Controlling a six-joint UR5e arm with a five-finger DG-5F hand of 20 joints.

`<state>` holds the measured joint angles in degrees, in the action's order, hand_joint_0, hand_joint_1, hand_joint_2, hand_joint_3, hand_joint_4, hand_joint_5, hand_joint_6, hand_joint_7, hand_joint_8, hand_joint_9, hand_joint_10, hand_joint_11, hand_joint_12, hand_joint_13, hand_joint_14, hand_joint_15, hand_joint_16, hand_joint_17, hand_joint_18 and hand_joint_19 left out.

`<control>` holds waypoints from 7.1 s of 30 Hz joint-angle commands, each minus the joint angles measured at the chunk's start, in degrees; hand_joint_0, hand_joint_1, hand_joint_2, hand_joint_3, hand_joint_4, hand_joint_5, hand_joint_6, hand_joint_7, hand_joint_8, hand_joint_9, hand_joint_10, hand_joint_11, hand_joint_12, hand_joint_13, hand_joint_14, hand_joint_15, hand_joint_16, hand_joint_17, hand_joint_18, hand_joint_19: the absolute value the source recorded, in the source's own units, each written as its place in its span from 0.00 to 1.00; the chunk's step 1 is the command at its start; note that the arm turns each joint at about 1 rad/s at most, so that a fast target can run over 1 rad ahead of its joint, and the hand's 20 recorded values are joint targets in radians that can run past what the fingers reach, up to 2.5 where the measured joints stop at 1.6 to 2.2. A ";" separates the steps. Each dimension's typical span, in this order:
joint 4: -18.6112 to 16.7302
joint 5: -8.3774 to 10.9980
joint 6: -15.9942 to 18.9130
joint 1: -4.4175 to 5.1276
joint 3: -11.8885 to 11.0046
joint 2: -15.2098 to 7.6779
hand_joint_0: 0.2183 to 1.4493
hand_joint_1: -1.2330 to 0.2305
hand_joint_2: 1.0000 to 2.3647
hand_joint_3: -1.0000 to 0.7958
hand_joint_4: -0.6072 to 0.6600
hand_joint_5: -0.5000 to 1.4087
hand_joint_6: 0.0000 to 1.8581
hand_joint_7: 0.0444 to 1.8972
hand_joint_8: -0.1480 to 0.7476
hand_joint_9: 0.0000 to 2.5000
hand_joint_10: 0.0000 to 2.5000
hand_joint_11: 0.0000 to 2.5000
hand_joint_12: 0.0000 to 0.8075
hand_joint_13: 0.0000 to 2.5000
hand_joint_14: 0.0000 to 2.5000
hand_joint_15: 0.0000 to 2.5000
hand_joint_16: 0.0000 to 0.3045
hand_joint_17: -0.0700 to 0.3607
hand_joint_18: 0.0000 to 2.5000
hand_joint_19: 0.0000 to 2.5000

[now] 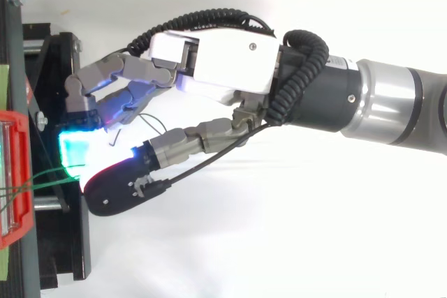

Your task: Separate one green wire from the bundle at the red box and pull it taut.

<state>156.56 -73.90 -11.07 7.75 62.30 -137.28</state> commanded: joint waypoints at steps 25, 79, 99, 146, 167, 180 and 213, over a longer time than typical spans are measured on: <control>0.85 0.42 0.00 0.60 0.10 0.00 0.23 0.38 0.00 0.28 0.65 0.18 0.39 0.64 0.54 0.32 0.00 0.17 0.47 0.30 0.00 0.09 0.20 0.48 0.32 0.15; 2.08 1.56 2.37 1.56 0.10 0.00 0.33 0.44 0.01 0.37 0.61 0.15 0.42 0.61 0.53 0.36 0.01 0.21 0.43 0.34 0.00 0.11 0.18 0.46 0.34 0.16; 4.37 1.91 6.86 2.00 0.10 0.00 0.39 0.26 0.00 0.28 0.65 0.15 0.47 0.59 0.54 0.37 0.01 0.26 0.42 0.35 0.00 0.12 0.18 0.45 0.35 0.14; 6.30 1.21 6.86 0.51 -1.13 0.09 0.30 0.47 0.01 0.40 0.61 0.17 0.41 0.65 0.55 0.38 0.01 0.24 0.45 0.35 0.00 0.13 0.18 0.45 0.35 0.18; 7.18 0.33 6.77 0.16 -1.22 0.53 0.24 0.49 0.00 0.28 0.65 0.16 0.42 0.60 0.56 0.38 0.01 0.24 0.47 0.36 0.00 0.13 0.20 0.47 0.36 0.18; 8.67 0.33 6.50 0.16 -1.22 1.49 0.30 0.41 0.01 0.40 0.63 0.16 0.44 0.65 0.54 0.37 0.01 0.25 0.44 0.36 0.00 0.13 0.18 0.45 0.35 0.17; 10.26 0.68 6.42 0.68 -1.22 1.58 0.30 0.35 0.02 0.47 0.55 0.16 0.46 0.63 0.54 0.38 0.01 0.26 0.43 0.36 0.00 0.13 0.18 0.45 0.35 0.17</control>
<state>166.82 -73.28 -4.66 8.39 61.08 -135.70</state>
